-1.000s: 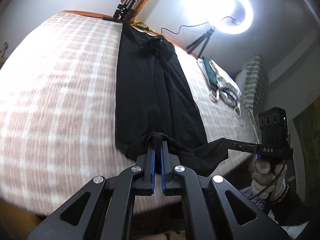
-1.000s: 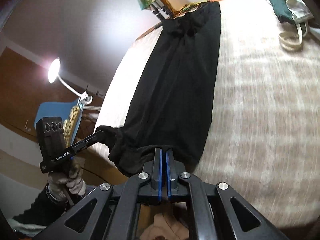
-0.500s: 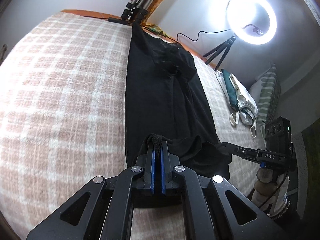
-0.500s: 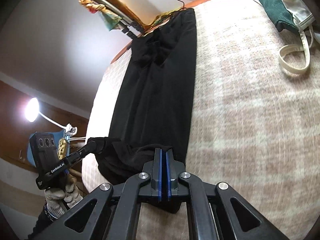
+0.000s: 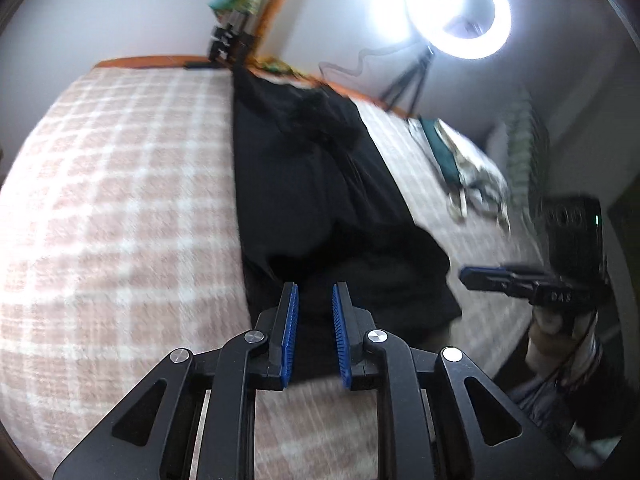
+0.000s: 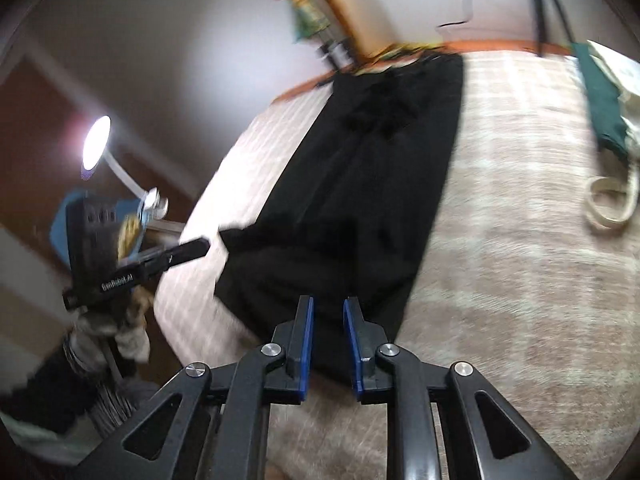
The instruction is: Fold small clothes
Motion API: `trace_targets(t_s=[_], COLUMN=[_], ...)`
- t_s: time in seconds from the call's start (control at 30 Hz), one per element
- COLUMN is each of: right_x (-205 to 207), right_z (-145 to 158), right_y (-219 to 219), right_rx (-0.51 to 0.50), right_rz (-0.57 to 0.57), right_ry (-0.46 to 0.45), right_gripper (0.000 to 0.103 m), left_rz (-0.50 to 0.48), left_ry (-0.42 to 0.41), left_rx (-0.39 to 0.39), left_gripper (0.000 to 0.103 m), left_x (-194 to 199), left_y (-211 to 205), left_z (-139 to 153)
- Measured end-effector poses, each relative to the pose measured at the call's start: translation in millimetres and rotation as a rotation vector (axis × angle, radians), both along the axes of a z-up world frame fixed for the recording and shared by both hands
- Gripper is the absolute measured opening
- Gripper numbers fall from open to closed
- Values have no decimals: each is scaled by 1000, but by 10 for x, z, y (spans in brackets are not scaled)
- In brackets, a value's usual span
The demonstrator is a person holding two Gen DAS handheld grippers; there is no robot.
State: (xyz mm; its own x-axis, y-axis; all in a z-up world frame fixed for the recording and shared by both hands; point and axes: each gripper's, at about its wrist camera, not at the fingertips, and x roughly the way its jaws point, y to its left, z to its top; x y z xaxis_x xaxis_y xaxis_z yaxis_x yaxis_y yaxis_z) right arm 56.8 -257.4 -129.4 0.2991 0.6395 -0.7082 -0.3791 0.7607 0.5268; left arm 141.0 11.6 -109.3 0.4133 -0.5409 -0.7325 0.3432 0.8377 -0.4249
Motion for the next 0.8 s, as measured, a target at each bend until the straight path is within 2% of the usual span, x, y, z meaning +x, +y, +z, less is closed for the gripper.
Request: trace_targets(t_s=[0.13, 0.2, 0.33, 0.47, 0.6, 0.67, 0.73, 0.8], right_x=[18, 52, 216, 394, 593, 675, 743, 782], right_z=[-192, -237, -282, -209, -24, 26, 65, 69], right_y=[226, 287, 309, 291, 144, 32, -76, -140], right_rx=[-53, -80, -104, -149, -241, -221, -207, -215], right_rz=[85, 101, 85, 39, -71, -113, -147, -166], right_ry=[42, 41, 42, -13, -113, -115, -119, -124], right_gripper=[17, 17, 17, 17, 17, 18, 25, 27], left_rz=[-47, -39, -3, 19, 72, 95, 105, 116], left_ry=[63, 66, 66, -6, -47, -55, -61, -69], left_rx=[51, 68, 55, 65, 65, 62, 61, 67], left_gripper=[16, 16, 16, 16, 16, 16, 16, 16], left_x=[35, 81, 267, 445, 620, 669, 688, 698], left_y=[-125, -126, -114, -155, -111, -63, -30, -6], left_z=[-198, -242, -247, -172, -125, -113, -101, -90])
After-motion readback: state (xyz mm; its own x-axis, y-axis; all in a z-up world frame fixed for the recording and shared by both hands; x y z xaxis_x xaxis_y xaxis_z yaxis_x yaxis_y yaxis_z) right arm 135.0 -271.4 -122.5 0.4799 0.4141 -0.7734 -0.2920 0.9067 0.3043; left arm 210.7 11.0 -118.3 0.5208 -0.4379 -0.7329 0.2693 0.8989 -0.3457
